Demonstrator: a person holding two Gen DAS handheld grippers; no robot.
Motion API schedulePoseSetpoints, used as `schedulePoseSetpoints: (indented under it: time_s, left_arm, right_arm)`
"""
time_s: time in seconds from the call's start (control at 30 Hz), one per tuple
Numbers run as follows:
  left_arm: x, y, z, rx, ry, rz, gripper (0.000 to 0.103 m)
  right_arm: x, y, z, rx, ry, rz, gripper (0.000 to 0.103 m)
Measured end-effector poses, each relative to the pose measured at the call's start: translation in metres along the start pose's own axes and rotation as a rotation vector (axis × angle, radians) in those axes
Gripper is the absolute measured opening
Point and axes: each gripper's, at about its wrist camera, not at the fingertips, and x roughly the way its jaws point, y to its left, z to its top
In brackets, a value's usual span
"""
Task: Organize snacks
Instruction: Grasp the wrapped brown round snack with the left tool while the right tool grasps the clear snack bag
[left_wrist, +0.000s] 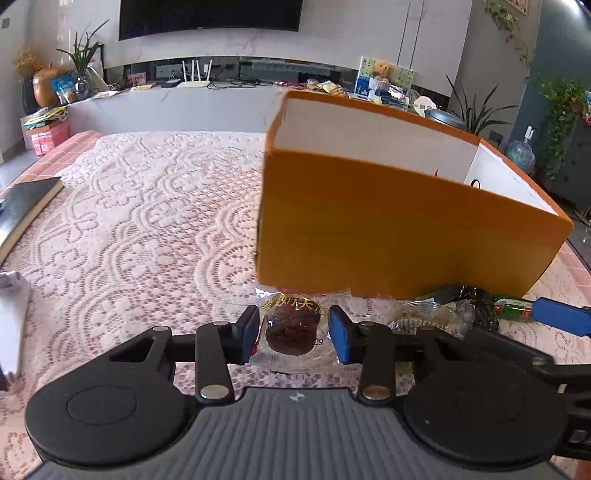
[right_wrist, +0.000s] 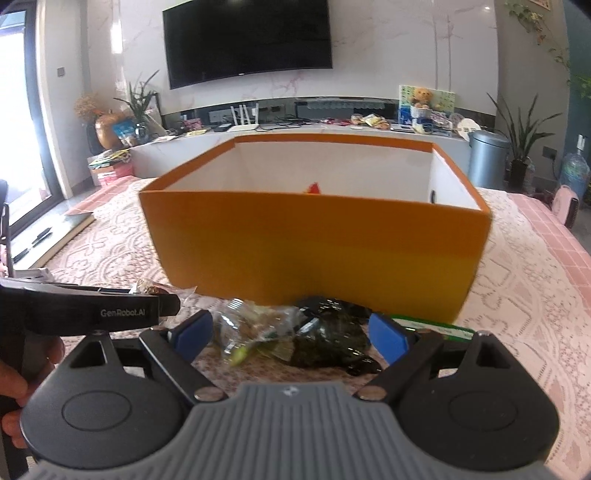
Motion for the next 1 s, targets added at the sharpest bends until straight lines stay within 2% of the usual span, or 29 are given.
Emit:
schedulePoseSetpoints:
  time_s: [0.07,0.23,0.3,0.43,0.57,0.6,0.73,0.8,1.0]
  left_arm:
    - [-0.002,0.002,0.0,-0.003,0.015,0.012,0.046]
    - [-0.001,0.006,-0.002,0.006,0.023,0.012,0.046]
    - [-0.001,0.009,-0.001,-0.009,0.021,0.011,0.046]
    - [-0.001,0.014,0.0,-0.03,0.023,0.01,0.046]
    - [-0.001,0.014,0.0,-0.03,0.028,0.008,0.046]
    - [-0.001,0.015,-0.001,-0.031,0.028,0.007,0.046]
    - [-0.002,0.012,-0.002,-0.02,0.022,0.004,0.046]
    - [-0.003,0.01,-0.002,-0.011,0.019,0.005,0.046]
    - [-0.012,0.007,-0.004,0.004,0.004,0.018,0.046]
  right_arm:
    - [0.004,0.005,0.001,-0.01,0.008,0.013,0.083]
    - [0.019,0.015,0.003,-0.021,0.029,0.046,0.081]
    - [0.027,0.018,0.003,-0.021,0.044,0.046,0.076]
    - [0.039,0.02,0.001,-0.017,0.06,0.045,0.073]
    - [0.044,0.024,-0.002,-0.034,0.068,0.022,0.058]
    - [0.046,0.024,-0.002,-0.031,0.072,0.028,0.05]
    - [0.046,0.023,-0.003,-0.017,0.08,0.062,0.037]
    - [0.045,0.024,-0.004,-0.024,0.078,0.079,0.021]
    - [0.037,0.025,-0.003,-0.028,0.071,0.082,0.02]
